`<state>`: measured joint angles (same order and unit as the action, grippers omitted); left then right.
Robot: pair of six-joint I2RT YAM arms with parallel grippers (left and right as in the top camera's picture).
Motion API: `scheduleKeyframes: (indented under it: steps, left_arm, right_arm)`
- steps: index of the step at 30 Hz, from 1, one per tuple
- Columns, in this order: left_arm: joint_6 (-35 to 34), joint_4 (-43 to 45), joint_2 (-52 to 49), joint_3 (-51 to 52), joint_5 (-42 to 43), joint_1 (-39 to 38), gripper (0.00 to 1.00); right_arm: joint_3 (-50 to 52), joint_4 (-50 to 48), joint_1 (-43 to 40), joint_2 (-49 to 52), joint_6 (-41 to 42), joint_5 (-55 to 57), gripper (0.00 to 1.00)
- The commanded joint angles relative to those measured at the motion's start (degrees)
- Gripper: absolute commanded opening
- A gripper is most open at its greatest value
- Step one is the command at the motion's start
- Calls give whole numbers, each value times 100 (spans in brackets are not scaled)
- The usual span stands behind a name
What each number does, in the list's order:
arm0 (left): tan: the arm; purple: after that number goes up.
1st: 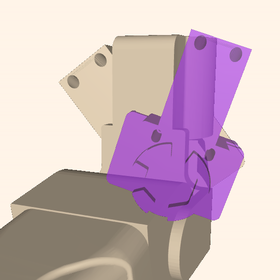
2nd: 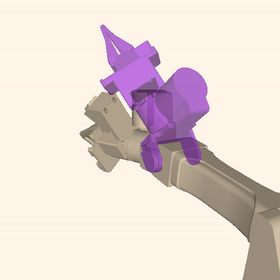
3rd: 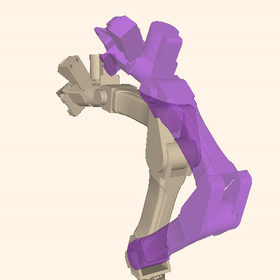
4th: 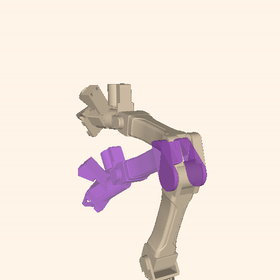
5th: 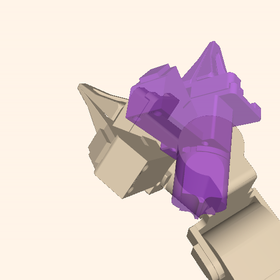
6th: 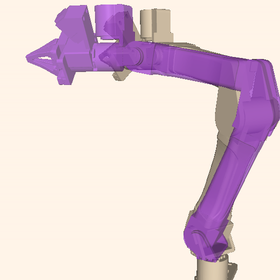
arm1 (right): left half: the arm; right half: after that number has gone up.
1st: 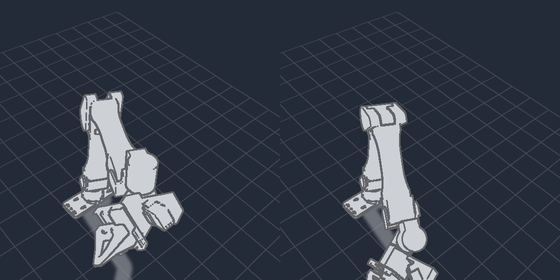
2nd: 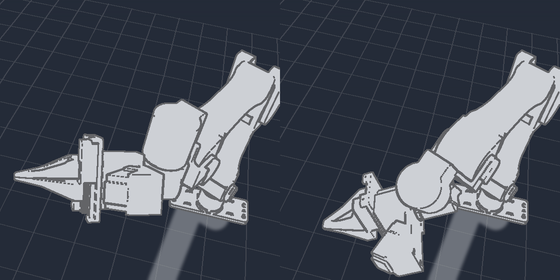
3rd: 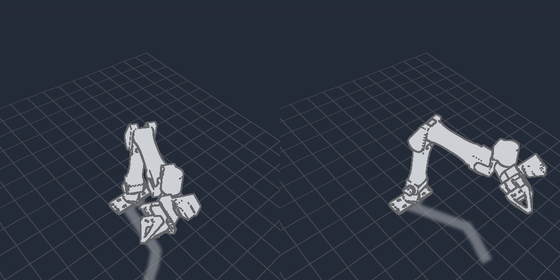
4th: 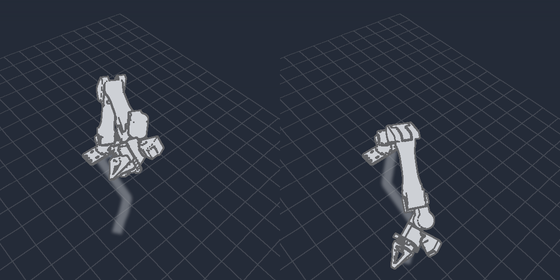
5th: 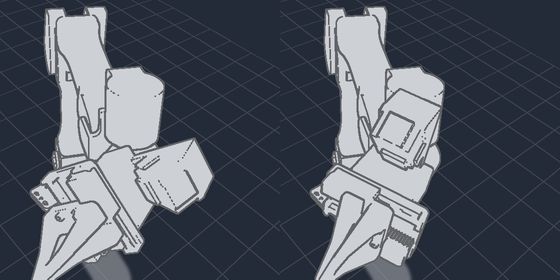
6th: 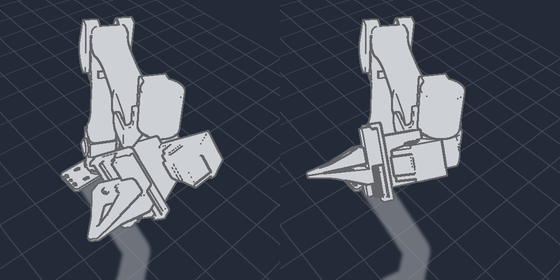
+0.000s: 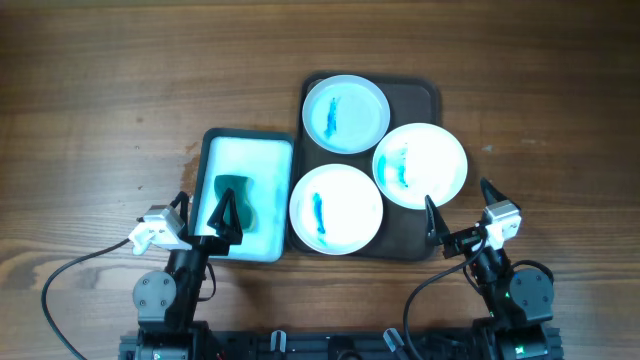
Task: Clean dirty plates on tray and stack at the side
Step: 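Move left gripper to the sponge and right gripper to the right plate, then grasp the green sponge in the foam basin with the left gripper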
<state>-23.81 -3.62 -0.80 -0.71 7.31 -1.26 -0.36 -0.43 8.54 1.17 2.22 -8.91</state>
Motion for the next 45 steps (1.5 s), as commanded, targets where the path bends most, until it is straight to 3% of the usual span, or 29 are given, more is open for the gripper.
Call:
scheduleKeyframes:
  steps: [1, 10, 12, 14, 17, 20, 23, 26, 30, 31, 34, 36, 38, 41, 45]
  left_arm:
    - [72, -9, 42, 37, -55, -50, 100]
    - [68, -22, 42, 37, -105, -50, 100]
    - [68, 138, 42, 37, 286, -50, 100]
    - [-116, 695, 42, 33, 557, -50, 100]
    - [-234, 879, -74, -553, 472, -48, 100]
    - [-378, -828, -1410, -2347, 415, -50, 100]
    - [116, -2798, -3440, -4374, 883, -50, 100]
    - [114, -4553, -5453, -6179, 876, -50, 100]
    - [68, -5084, -6708, -6679, 1749, -50, 100]
    - [68, -5147, -6881, -6679, 1838, -50, 100]
    - [125, -5237, -7108, -6679, 1794, -50, 100]
    - [116, -5440, -7132, -6679, 1272, -68, 96]
    - [114, -5727, -7132, -6679, 719, -179, 95]
    - [111, -6111, -7145, -6669, -118, -590, 93]
    - [109, -6102, -7346, -6669, -249, -802, 93]
  right_arm:
    - [4, -15, -20, -9, -68, 57, 100]
    - [4, -39, -20, -9, -466, 321, 100]
    - [4, -50, -20, -9, -363, 13, 100]
    - [-11, -597, -20, -9, -208, -975, 100]
    - [-723, -310, -20, 153, -262, -1091, 100]
    - [-2433, 1130, -20, 1270, -686, -1027, 100]
    - [-4415, 3119, -20, 3040, -656, -1008, 100]
    - [-6096, 4422, -20, 4660, -590, -1078, 100]
    - [-6435, 4548, -4, 5628, 15, -2671, 100]
    - [-6378, 4750, 90, 5880, 527, -2695, 100]
    - [-6059, 5204, 684, 6526, 750, -1971, 100]
    - [-5626, 5130, 1609, 7257, 1510, -361, 74]
    - [-5434, 4992, 1996, 7770, 1860, 55, 53]
    - [-5377, 4774, 2039, 8706, 2236, 212, 47]
    - [-5359, 4345, 2039, 9460, 2149, -68, 43]
